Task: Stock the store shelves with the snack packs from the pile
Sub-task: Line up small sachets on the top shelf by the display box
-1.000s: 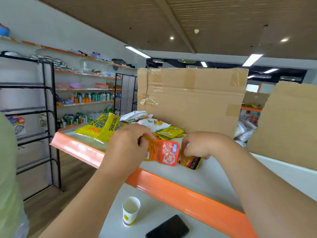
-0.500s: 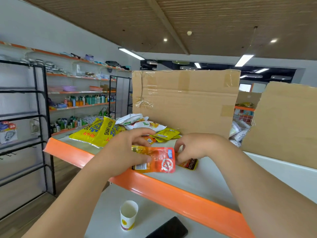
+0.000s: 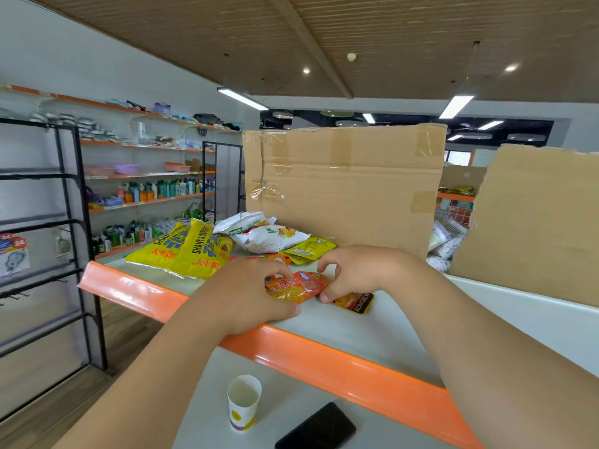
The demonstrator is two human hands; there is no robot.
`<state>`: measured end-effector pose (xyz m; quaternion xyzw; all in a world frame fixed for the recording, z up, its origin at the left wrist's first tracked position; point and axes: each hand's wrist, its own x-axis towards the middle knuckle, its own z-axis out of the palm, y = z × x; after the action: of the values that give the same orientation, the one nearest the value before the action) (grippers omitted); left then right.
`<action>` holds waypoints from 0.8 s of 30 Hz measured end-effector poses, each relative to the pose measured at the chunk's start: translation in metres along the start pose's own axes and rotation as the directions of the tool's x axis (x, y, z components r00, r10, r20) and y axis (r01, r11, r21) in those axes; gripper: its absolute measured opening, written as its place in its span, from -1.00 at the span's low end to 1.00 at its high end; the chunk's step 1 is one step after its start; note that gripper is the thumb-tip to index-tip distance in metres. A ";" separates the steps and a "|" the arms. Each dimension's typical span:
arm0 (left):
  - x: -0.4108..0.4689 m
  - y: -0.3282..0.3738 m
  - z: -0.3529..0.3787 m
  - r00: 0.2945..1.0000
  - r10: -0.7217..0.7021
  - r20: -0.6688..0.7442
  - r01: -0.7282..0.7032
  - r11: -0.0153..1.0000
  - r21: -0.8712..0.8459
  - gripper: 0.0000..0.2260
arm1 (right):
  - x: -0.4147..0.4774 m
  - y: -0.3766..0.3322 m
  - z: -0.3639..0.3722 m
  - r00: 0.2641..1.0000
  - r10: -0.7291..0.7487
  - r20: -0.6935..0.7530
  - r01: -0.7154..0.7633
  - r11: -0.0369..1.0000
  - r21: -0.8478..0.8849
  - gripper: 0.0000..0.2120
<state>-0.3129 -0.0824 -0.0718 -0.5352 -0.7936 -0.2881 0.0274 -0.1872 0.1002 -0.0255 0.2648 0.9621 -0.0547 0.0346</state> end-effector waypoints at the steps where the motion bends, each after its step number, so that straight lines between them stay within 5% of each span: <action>1: 0.001 0.000 0.000 1.000 -0.015 0.018 0.015 1.000 -0.009 -0.50 | 0.001 0.000 0.001 1.000 -0.002 -0.008 0.002 1.000 -0.005 -0.38; 9: 0.000 -0.005 0.003 1.000 -0.023 -0.013 0.022 0.996 -0.083 -0.57 | 0.002 0.001 0.000 0.999 0.012 -0.037 -0.011 1.000 0.019 -0.44; 15: 0.000 0.002 0.001 1.000 0.014 -0.018 -0.014 1.000 0.016 -0.49 | 0.003 0.005 0.001 0.987 0.005 -0.163 0.014 0.993 0.116 -0.63; 24: -0.001 0.028 0.011 0.926 0.059 -0.372 -0.024 0.995 0.098 -0.61 | -0.017 0.012 -0.024 0.941 0.023 -0.337 0.031 0.987 0.155 -0.68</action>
<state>-0.2854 -0.0703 -0.0697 -0.4854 -0.7745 -0.3476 0.2090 -0.1673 0.1045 -0.0008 0.2702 0.9470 -0.0847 -0.1519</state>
